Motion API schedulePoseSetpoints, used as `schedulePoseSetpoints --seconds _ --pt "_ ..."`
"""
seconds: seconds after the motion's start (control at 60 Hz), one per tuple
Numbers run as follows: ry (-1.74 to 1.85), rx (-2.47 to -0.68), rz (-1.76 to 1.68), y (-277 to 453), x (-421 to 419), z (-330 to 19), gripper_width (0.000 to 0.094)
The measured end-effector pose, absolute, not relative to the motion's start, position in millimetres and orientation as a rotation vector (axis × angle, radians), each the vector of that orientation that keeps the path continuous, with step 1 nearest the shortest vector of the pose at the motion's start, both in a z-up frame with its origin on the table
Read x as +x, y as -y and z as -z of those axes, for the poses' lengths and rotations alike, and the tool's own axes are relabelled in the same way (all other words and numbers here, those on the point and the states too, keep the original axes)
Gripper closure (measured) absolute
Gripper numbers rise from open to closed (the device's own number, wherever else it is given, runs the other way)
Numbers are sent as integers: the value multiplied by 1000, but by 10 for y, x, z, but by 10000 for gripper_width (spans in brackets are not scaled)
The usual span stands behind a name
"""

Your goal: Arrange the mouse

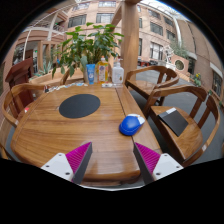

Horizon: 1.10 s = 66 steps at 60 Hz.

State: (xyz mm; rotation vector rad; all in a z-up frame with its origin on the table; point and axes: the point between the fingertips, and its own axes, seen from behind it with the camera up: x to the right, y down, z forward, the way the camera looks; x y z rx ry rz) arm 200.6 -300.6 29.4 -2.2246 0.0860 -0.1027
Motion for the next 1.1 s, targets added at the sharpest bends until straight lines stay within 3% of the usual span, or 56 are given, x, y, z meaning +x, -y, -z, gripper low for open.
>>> schedulePoseSetpoints --seconds 0.4,0.5,0.583,0.817,0.983,1.1 --pt "-222 -2202 148 1911 2722 8 93" --pt "-218 -2200 185 1750 2781 40 176" --pt "-212 -2199 236 1658 2866 62 310" --pt "-260 -2182 199 1456 2921 44 522" --pt "-243 -2186 227 1426 2934 -17 561" --pt "-235 -2086 275 1190 2975 -501 560"
